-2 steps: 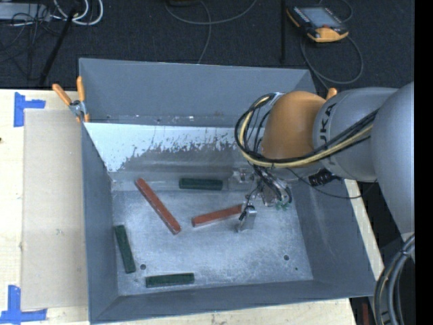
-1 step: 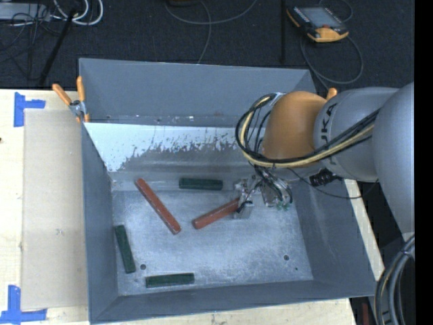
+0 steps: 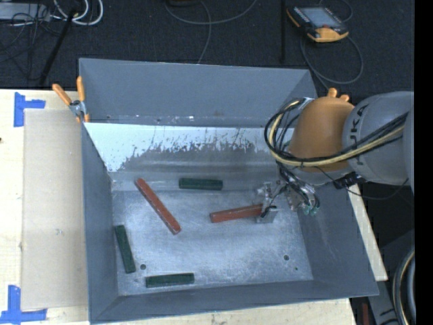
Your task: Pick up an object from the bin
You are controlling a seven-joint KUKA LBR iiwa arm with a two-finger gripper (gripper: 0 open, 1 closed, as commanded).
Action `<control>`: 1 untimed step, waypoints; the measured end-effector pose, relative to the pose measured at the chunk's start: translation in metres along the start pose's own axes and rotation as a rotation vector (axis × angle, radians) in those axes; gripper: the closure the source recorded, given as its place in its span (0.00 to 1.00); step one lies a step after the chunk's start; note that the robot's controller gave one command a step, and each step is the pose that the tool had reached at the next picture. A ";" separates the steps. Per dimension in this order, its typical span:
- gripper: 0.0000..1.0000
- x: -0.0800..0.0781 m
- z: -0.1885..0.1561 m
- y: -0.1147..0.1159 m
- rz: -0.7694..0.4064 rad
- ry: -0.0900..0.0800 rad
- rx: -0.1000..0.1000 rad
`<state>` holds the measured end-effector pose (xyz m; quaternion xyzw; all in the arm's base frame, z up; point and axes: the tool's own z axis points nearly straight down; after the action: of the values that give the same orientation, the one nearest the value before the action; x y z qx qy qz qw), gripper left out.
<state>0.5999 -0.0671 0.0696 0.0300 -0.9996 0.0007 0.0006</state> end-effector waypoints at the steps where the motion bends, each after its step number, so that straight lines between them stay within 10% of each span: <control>1: 1.00 -0.002 0.000 -0.090 -0.447 -0.004 -0.001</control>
Offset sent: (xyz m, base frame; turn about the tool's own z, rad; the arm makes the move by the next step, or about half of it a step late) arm 0.0073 -0.0888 0.0004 -0.4524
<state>0.6076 -0.1569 0.0701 0.2508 -0.9680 -0.0002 -0.0014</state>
